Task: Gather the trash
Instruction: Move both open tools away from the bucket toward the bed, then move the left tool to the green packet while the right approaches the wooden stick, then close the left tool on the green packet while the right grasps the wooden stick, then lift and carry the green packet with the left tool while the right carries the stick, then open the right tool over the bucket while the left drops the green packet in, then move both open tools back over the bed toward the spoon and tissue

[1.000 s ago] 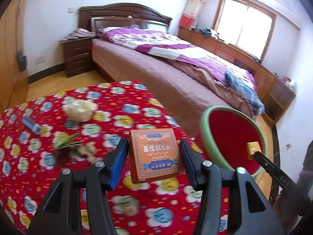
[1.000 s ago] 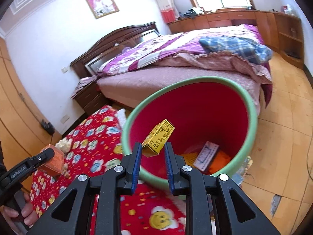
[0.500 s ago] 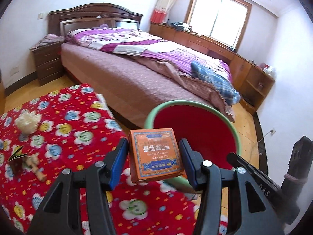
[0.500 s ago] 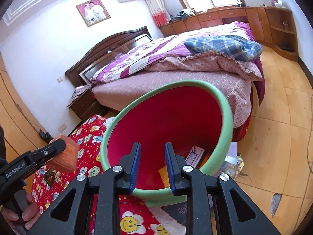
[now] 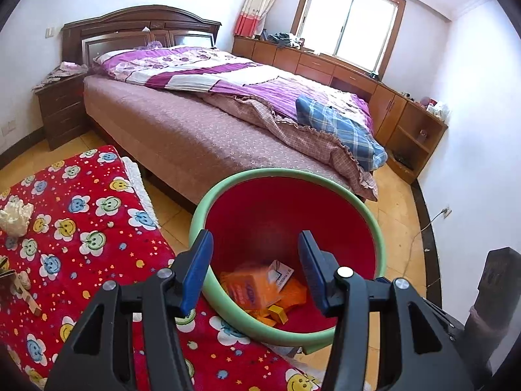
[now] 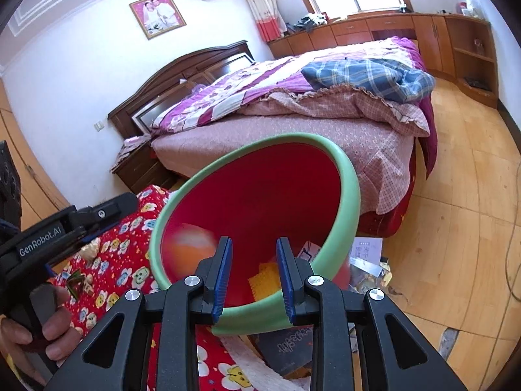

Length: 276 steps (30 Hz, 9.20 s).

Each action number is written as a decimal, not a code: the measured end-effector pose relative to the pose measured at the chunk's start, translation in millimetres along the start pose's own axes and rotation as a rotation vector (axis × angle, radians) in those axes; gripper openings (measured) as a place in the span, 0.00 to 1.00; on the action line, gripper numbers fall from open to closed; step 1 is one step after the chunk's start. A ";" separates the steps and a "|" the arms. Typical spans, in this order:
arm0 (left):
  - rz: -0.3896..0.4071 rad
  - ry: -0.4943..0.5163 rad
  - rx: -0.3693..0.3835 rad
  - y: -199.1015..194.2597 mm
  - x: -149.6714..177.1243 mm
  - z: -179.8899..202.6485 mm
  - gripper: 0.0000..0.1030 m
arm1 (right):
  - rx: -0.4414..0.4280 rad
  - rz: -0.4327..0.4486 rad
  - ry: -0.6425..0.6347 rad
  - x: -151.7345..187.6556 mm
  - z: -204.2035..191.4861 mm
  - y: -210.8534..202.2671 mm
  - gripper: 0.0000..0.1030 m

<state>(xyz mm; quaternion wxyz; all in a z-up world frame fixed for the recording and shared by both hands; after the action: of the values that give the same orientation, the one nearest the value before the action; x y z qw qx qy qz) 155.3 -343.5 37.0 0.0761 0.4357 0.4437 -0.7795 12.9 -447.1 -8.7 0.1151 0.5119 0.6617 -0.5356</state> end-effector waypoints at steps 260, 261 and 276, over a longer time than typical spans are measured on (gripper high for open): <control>-0.036 -0.230 -0.426 -165.7 2.3 -259.4 0.53 | -0.220 -0.179 -0.314 -21.0 -209.0 8.5 0.44; -0.036 -0.238 -0.439 -167.5 2.5 -268.3 0.53 | -0.221 -0.184 -0.328 -20.3 -217.4 12.1 0.44; -0.083 -0.378 -0.502 -142.2 22.7 -368.4 0.53 | -0.238 -0.259 -0.358 -2.8 -279.7 96.6 0.45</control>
<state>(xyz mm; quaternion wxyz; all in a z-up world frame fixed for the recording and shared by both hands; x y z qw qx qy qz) 295.0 26.4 25.4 0.2303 0.2323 0.6175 -0.7153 202.4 -226.9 48.1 0.2204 0.3024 0.7494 -0.5463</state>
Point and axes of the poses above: each gripper's, at about its wrist camera, not at the fingertips, and y roughly the way its jaws point, z to its right, x to its underside, the point moved 5 cm from there along y, roughly the way its jaws point
